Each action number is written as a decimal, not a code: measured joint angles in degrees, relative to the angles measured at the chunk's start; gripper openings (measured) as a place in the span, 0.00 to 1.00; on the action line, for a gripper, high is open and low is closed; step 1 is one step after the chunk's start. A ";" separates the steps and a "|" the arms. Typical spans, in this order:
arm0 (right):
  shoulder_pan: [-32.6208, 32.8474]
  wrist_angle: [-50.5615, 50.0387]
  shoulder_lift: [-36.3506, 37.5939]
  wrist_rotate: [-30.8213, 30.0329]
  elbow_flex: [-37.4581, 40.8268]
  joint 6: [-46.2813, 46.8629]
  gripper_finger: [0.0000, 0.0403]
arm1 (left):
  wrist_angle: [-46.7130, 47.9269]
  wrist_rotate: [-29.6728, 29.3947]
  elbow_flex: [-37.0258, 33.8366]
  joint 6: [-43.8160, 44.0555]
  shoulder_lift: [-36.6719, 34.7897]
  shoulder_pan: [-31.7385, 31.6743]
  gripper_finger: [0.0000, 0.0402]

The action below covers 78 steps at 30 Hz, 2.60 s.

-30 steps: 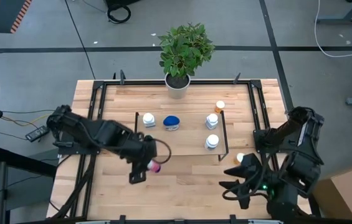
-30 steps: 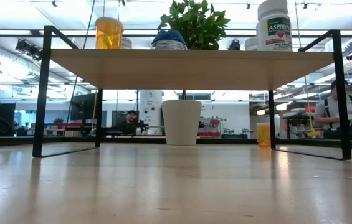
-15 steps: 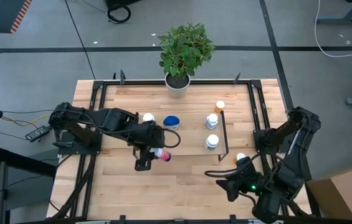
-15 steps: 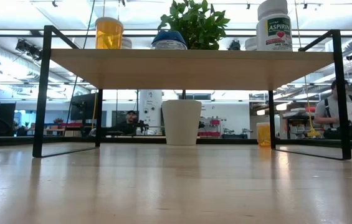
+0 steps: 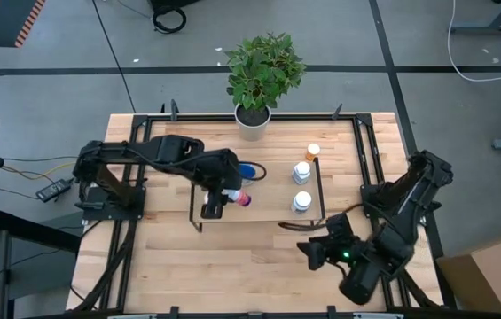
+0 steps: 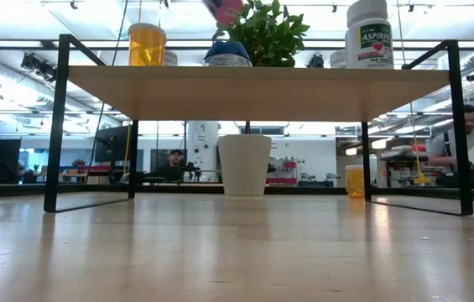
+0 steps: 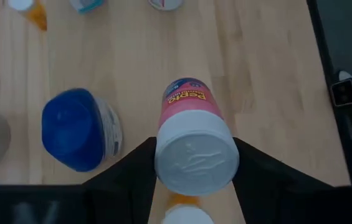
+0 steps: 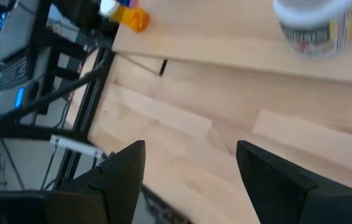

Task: Pick and place medicine bottles onto shelf by color
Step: Put the pink pill bottle on the shelf

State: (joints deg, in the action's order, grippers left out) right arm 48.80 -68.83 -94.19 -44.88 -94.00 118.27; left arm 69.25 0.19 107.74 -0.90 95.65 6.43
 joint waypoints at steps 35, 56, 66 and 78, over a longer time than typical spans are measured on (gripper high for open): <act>-18.88 31.31 0.00 -0.09 -0.09 -42.11 0.64 | -2.90 2.09 4.18 3.62 3.35 0.29 0.46; -18.30 31.34 0.00 -0.33 -0.09 -43.40 0.64 | 0.47 2.75 15.67 4.74 3.35 0.29 0.50; -17.37 31.34 0.00 3.40 -0.09 -41.62 0.64 | 1.11 2.72 15.63 4.07 4.50 0.14 0.46; -12.45 31.51 0.00 4.90 -0.09 -36.12 0.64 | 7.60 2.60 15.54 -1.04 13.15 0.12 0.47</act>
State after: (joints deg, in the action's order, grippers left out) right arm 36.35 -37.32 -94.19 -39.99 -94.08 82.15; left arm 76.85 2.79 123.28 -1.93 108.80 6.55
